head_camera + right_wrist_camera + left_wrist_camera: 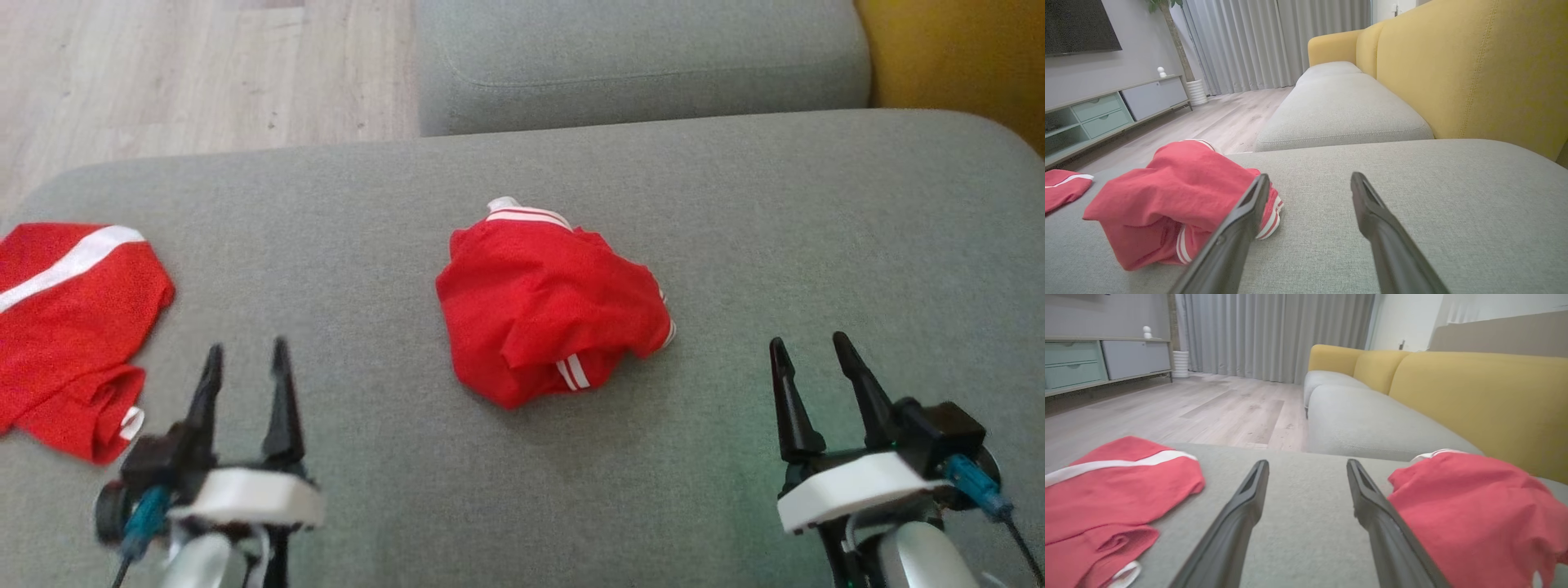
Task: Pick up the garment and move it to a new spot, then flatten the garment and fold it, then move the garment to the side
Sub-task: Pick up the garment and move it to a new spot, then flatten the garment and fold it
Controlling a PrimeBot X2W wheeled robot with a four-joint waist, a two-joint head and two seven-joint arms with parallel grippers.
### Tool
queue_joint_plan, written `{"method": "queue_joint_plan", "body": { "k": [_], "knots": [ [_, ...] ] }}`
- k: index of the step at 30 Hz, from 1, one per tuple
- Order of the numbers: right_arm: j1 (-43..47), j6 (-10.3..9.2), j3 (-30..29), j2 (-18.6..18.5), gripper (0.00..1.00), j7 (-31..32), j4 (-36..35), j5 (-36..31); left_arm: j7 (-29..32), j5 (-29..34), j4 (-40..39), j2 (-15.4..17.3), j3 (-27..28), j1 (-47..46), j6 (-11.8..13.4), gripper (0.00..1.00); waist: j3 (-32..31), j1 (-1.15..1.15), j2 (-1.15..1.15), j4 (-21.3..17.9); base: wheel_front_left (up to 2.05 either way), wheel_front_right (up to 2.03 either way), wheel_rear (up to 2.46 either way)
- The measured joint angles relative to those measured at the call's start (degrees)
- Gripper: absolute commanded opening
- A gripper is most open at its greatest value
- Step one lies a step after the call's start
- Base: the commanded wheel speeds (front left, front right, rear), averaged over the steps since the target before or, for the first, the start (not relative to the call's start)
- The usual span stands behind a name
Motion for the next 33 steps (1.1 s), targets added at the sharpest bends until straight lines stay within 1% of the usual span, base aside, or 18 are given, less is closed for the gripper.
{"method": "queue_joint_plan", "body": {
  "k": [4, 7, 12, 16, 19, 21, 23, 27, 30, 33],
  "knots": [
    [0.1, 0.0, -0.2, 0.0, 1.0, 0.4, 0.3, 0.5, 0.0, 0.9, -0.8, 1.5, 1.4, 4.3, 1.1, 1.0, -0.6, 0.0, 0.0, 0.7, 0.0, 0.0, 0.0],
    [0.4, 0.0, -0.6, 0.0, 1.0, 0.7, 0.5, 0.5, 0.0, 0.9, -0.9, 2.2, 1.5, 6.9, 1.1, 1.0, -0.9, 0.0, 0.0, 0.9, 0.0, 0.0, 0.0],
    [1.7, 0.0, -0.9, 0.0, 1.0, 0.8, 0.5, 0.6, 0.6, 0.9, -3.3, 2.6, 1.6, 7.9, 1.7, 1.0, -0.7, 0.0, 0.0, 1.1, 0.0, 0.0, 0.0],
    [1.4, 0.0, -0.8, 0.0, 1.0, 1.7, 0.5, 3.0, 1.2, 0.9, -5.6, 2.6, 1.4, 7.9, 2.2, 1.0, 0.0, 0.0, 0.0, 1.5, 0.0, 0.0, 0.0],
    [-1.9, 0.0, 0.9, 0.0, 1.0, 4.5, 1.6, 6.0, 1.6, 0.9, -6.1, 2.8, 1.4, 7.7, 2.1, 1.0, 1.2, 0.0, 0.0, 1.7, 0.0, 0.0, 0.0],
    [-6.9, 0.0, 3.0, 0.0, 1.0, 8.2, 4.2, 9.5, 1.6, 0.9, -6.4, 2.9, 1.4, 7.6, 2.1, 1.0, 2.1, 0.01, 0.0, 1.8, 0.0, 0.0, 0.0],
    [-13.3, 0.0, 4.4, 0.0, 1.0, 12.3, 8.2, 11.4, 1.6, 0.9, -6.7, 2.9, 1.3, 7.1, 2.0, 1.0, 3.2, 0.02, 0.0, 2.1, 0.0, 0.0, 0.0],
    [-25.0, 0.0, 5.4, -0.2, 1.0, 18.6, 18.6, 14.4, 1.6, 0.9, -7.0, 2.8, 0.7, 4.5, 1.5, 1.0, 5.3, 0.02, 0.0, 3.5, 0.0, 0.0, 0.0],
    [-29.5, 0.0, 5.7, -0.3, 1.0, 21.4, 27.2, 14.9, 1.6, 1.0, -7.0, 2.5, -0.5, 2.5, 1.0, 1.0, 6.6, 0.02, 0.0, 5.3, 0.0, 0.0, 0.0],
    [-30.8, 0.0, 5.7, -0.4, 1.0, 22.9, 34.4, 13.8, 1.6, 1.0, -6.9, 2.1, -1.2, 1.7, 0.5, 1.0, 7.6, 0.02, 0.0, 7.3, 0.0, 0.0, 0.0]
  ]
}}
